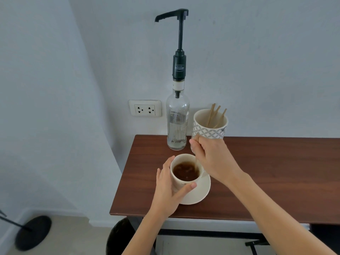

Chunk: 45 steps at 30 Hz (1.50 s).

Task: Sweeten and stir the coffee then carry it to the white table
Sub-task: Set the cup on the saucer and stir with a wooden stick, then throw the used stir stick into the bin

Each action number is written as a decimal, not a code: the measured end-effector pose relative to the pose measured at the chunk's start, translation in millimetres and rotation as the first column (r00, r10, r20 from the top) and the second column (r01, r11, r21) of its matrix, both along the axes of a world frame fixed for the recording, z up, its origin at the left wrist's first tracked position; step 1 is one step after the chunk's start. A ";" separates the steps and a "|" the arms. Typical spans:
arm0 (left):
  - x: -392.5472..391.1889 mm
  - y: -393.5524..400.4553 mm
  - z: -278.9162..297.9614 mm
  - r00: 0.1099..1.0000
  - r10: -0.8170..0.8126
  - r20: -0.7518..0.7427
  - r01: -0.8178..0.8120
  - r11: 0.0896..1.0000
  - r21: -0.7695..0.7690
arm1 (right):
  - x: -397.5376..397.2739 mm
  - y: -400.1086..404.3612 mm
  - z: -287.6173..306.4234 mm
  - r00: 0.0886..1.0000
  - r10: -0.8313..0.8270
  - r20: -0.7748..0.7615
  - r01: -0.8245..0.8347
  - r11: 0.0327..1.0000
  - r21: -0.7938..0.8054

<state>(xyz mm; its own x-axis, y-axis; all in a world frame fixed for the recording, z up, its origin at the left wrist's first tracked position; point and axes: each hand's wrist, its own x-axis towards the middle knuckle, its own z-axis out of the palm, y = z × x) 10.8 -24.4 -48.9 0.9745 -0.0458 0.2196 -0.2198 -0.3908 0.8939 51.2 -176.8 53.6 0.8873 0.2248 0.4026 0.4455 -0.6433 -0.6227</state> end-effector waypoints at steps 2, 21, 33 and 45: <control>-0.4 0.2 0.4 1.000 -0.001 0.009 0.001 1.000 -0.004 | -2.1 1.4 -0.1 0.998 0.062 -0.027 -0.061 0.997 0.049; -1.5 -0.6 3.0 1.000 0.016 0.013 -0.016 1.000 0.009 | -4.4 4.8 -0.3 0.996 0.086 -0.033 -0.084 0.996 0.039; -7.5 -2.0 11.4 0.999 0.044 0.009 -0.044 0.999 0.002 | -5.8 -12.9 3.9 0.991 -0.025 0.129 0.009 0.993 0.117; -8.0 -2.8 4.3 0.996 0.092 -0.008 -0.092 0.996 0.001 | -4.2 -31.6 6.5 0.990 -0.082 0.111 0.061 0.982 0.181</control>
